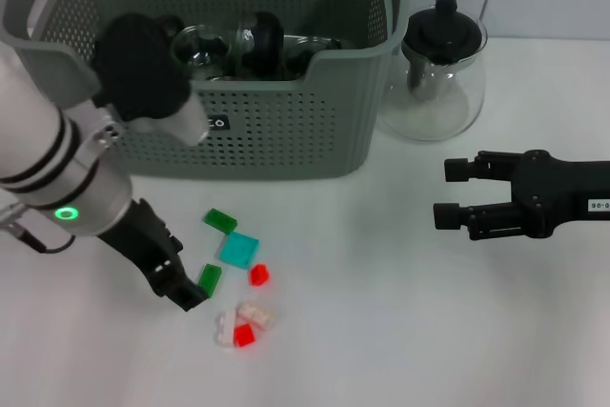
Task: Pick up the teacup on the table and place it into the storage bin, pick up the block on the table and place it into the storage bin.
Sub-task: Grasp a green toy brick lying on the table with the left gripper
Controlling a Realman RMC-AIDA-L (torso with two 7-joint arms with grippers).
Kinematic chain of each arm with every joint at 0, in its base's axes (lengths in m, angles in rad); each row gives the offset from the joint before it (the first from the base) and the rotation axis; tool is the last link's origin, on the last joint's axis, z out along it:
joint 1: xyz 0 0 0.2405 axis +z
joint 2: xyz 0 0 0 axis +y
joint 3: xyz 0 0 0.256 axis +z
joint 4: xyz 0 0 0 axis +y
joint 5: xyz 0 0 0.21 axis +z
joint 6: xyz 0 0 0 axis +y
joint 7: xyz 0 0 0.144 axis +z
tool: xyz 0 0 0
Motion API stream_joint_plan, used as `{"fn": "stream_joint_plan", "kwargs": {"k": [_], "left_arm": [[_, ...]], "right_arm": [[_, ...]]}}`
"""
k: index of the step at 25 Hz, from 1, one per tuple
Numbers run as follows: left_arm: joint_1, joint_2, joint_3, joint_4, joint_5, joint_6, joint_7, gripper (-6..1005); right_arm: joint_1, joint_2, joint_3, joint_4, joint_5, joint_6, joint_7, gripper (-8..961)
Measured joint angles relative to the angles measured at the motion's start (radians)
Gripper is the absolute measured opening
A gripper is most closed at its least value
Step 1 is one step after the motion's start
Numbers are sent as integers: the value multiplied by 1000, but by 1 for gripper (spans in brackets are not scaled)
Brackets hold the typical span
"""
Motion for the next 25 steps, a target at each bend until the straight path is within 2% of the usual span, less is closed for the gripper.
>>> {"fn": "stream_joint_plan", "kwargs": {"k": [11,25], "left_arm": [[-63,3,90,-142,10,-124,-25,733],[-67,0,150,-173,37,-176,-13,731]], "right_arm": [[-5,1,0,0,0,1,-1,944],[-5,0,0,0,4,2,0,945]]}}
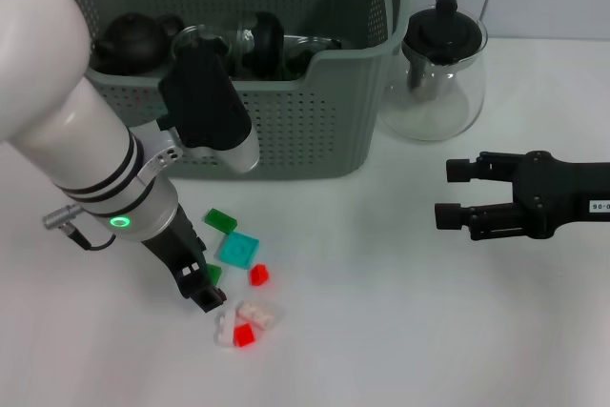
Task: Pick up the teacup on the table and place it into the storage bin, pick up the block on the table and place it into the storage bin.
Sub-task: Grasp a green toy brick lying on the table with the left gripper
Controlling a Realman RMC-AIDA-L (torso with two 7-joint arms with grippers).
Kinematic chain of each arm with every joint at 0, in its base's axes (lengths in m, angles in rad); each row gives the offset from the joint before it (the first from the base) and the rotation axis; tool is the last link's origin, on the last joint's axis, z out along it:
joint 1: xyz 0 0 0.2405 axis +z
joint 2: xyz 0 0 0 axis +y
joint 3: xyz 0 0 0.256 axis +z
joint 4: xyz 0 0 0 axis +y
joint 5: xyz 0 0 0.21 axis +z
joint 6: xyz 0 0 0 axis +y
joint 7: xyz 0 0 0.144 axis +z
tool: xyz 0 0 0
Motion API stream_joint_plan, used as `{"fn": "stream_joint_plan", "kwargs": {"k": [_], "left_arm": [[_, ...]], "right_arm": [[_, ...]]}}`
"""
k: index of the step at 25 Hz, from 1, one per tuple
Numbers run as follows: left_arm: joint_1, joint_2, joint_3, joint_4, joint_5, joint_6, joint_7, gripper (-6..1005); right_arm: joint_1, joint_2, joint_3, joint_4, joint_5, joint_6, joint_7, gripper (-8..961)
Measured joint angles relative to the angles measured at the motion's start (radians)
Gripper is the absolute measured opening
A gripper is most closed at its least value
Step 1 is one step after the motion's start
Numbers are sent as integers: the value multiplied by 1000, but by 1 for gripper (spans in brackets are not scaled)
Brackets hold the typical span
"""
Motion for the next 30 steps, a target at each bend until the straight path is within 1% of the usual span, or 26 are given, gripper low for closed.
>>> {"fn": "stream_joint_plan", "kwargs": {"k": [6,15,21,28,30], "left_arm": [[5,-2,21,-7,0,-12,1,730],[5,-2,23,-13,0,-17,1,729],[5,-2,24,-13,0,-17,1,558],[5,-2,24,-12,0,-28,-7,454],[5,-2,24,-13,0,-28,-14,454]], "right_arm": [[-1,-1,0,0,0,0,-1,945],[-1,-1,0,0,-1,-1,-3,944],[-1,0,0,0,-2,-1,-4,945],[-1,1,0,0,-2,-4,-4,945],[-1,1,0,0,-2,-5,-4,944]]}}
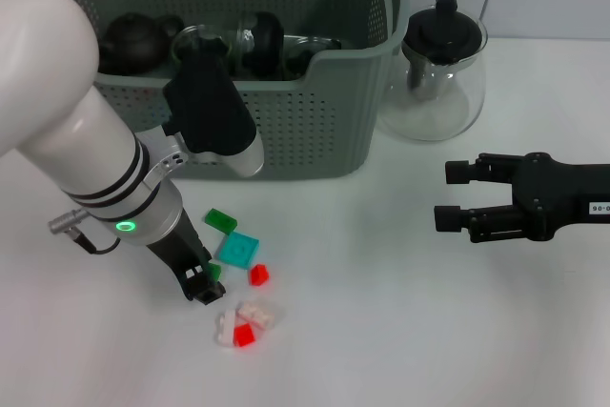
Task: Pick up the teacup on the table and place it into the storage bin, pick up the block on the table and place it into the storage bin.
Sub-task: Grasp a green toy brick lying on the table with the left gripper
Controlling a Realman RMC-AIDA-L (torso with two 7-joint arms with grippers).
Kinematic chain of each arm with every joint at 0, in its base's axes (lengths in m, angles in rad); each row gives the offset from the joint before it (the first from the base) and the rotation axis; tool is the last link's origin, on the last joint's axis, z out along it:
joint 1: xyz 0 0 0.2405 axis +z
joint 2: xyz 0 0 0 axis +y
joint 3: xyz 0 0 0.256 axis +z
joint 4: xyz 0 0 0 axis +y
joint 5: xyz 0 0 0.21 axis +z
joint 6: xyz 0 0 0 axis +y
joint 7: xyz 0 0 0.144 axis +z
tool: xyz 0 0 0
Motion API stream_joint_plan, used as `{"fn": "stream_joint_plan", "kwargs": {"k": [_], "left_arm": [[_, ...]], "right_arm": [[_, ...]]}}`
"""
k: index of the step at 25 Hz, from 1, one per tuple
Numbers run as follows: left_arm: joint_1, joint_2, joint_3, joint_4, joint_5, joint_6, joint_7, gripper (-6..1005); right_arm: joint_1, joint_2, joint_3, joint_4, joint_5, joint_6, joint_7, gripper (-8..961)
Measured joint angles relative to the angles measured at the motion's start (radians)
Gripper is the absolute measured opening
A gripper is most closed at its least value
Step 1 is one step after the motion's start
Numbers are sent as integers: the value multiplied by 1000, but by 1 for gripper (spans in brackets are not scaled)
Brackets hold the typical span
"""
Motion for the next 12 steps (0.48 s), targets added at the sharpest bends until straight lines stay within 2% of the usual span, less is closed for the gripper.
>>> {"fn": "stream_joint_plan", "kwargs": {"k": [7,12], "left_arm": [[-11,0,0,22,0,35,-122,456],[-26,1,-6,32,-6,68,-280,457]], "right_arm": [[0,-1,0,0,2,0,1,944],[1,-2,0,0,1,4,-1,945]]}}
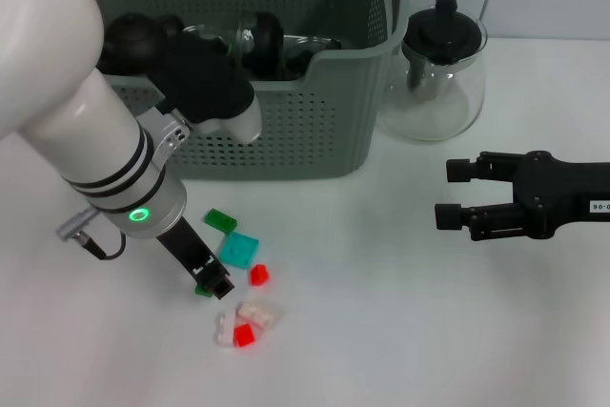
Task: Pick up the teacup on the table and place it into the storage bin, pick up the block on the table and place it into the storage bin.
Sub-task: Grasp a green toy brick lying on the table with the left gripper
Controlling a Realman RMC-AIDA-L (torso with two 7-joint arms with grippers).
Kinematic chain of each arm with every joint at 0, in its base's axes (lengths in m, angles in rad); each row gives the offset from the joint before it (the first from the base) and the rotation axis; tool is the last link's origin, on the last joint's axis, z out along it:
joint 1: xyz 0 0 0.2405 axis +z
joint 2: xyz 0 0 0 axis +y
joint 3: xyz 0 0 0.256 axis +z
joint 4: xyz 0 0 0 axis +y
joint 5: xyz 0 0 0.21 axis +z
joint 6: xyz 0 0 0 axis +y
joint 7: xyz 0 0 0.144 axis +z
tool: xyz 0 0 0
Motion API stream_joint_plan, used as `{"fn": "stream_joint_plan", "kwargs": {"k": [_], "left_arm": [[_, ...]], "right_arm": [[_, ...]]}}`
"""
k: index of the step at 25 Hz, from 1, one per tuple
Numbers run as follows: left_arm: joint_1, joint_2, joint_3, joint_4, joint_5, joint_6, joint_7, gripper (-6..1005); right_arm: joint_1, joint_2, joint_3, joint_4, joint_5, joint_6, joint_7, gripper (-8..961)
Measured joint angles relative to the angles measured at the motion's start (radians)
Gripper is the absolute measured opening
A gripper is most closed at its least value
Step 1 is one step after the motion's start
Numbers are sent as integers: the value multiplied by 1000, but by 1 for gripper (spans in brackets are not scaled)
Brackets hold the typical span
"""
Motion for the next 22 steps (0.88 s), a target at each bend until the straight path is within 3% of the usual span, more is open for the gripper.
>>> {"fn": "stream_joint_plan", "kwargs": {"k": [10,22], "left_arm": [[-6,1,-2,3,6,3,-167,456],[-22,-1,7,-37,59,-35,-227,454]], "right_arm": [[8,3,0,-7,-2,-7,-9,944],[8,3,0,-7,-4,-10,-25,945]]}}
